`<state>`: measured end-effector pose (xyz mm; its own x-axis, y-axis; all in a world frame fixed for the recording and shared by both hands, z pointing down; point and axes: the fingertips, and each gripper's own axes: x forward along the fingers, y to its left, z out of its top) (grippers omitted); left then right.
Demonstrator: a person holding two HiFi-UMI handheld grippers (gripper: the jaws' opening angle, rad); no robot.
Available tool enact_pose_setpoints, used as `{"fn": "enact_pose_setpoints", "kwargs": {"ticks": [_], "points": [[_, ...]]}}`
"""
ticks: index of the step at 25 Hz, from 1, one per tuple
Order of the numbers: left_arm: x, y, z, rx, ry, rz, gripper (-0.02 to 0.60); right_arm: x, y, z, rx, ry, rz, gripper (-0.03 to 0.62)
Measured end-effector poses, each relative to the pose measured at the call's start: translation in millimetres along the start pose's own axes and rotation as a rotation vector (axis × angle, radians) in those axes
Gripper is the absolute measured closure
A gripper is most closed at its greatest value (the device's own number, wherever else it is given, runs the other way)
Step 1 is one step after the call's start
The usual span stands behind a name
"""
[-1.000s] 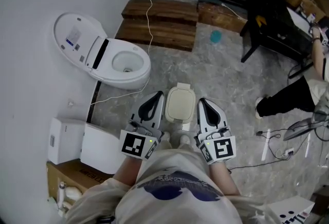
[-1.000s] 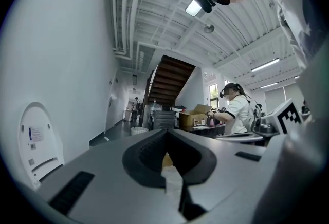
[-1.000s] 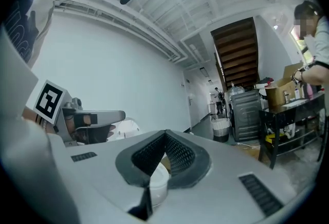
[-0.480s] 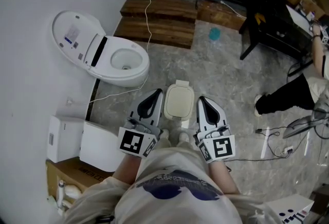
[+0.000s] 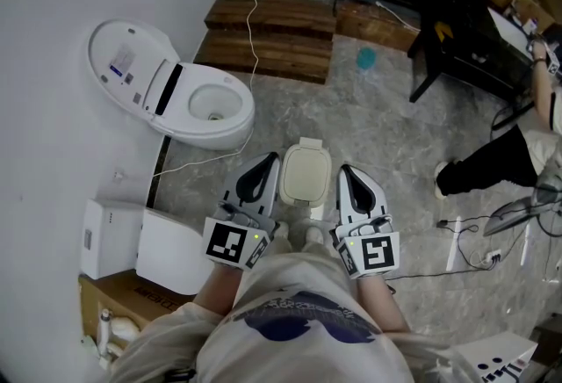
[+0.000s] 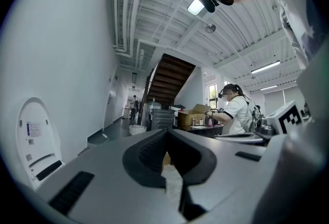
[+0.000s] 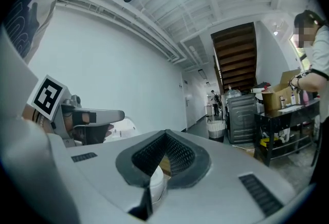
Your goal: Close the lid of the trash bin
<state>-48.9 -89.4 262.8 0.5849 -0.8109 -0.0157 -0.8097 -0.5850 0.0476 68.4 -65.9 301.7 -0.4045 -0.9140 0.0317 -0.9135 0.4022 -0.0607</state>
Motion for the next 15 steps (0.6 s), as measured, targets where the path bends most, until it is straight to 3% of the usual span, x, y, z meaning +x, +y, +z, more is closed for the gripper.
{"fn": "enact_pose_setpoints", "kwargs": {"ticks": [15], "points": [[7.6,5.0,-0.7,0.001,0.003,0.004,0.583,6.5,-5.0,3.7,0.009,-0.010,-0.002,0.588]]}}
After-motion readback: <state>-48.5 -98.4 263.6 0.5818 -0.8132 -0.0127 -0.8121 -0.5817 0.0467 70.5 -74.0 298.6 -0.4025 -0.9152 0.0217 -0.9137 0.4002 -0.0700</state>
